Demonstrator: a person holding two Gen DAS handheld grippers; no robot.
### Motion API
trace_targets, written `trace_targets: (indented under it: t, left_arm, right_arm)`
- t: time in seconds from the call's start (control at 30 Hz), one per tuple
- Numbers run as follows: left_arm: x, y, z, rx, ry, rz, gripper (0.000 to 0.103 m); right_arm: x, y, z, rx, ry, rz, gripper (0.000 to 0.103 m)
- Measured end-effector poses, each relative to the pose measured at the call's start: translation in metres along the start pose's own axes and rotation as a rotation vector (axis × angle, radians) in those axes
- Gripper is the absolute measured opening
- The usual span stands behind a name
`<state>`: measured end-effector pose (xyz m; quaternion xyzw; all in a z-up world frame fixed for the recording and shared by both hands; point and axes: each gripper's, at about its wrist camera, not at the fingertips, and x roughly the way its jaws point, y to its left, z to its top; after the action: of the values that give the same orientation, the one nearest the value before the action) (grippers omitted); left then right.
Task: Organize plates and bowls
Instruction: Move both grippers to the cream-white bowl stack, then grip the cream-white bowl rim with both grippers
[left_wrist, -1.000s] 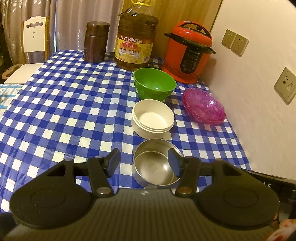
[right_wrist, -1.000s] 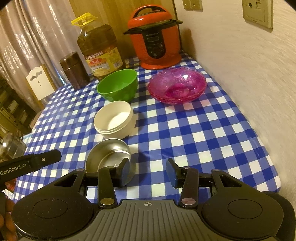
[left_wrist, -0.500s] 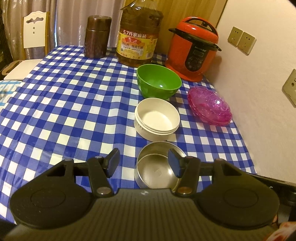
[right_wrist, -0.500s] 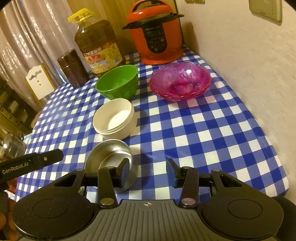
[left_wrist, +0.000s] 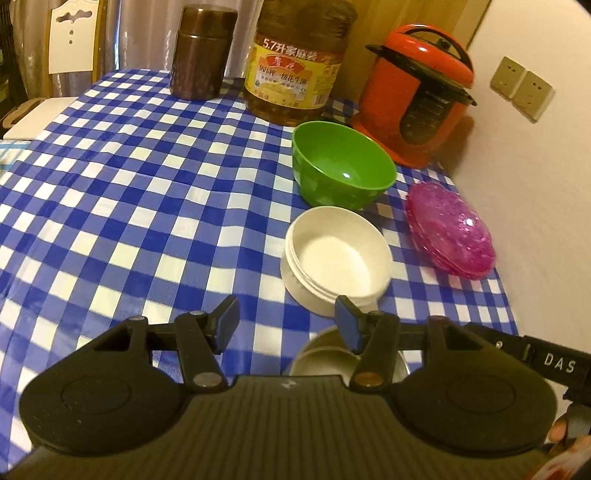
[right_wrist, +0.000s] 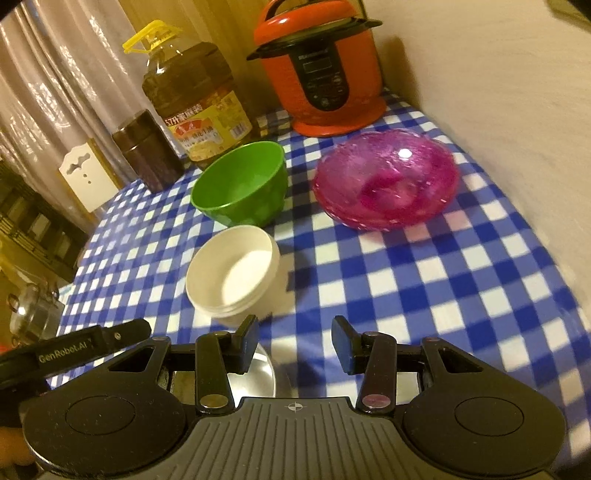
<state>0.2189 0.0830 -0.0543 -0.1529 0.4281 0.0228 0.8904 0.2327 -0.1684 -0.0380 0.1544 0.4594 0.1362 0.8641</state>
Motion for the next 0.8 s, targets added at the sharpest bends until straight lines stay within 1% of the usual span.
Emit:
trace_targets:
  t: [0.1,0.27,0.43,0.5,0.73,0.77,0.8]
  left_arm:
    - [0.019,0.004,0.008,-0.010,0.008,-0.012,0.048]
    - [0.048,0.004,0.020,-0.007,0.026,-0.020,0.046]
    - [0.075,0.001,0.025,0.009,0.048,-0.027,0.037]
    - [0.083,0.002,0.026,0.002,0.053,-0.033,0.032]
    - [0.099,0.006,0.029,-0.009,0.065,-0.049,0.024]
    - [0.100,0.006,0.030,-0.008,0.066,-0.050,0.022]
    - [0.101,0.005,0.031,-0.005,0.066,-0.051,0.021]
  right_arm:
    - [0.018,0.000,0.010,0.002,0.008,0.015,0.044]
    - [0.047,0.003,0.025,-0.008,0.022,0.039,0.044]
    - [0.075,0.004,0.034,-0.010,0.049,0.045,0.044]
    - [0.083,0.004,0.035,-0.008,0.057,0.049,0.044]
    - [0.107,0.005,0.039,-0.013,0.082,0.044,0.044]
    - [0.109,0.005,0.039,-0.013,0.084,0.042,0.042]
    - [0.111,0.006,0.039,-0.012,0.088,0.040,0.038]
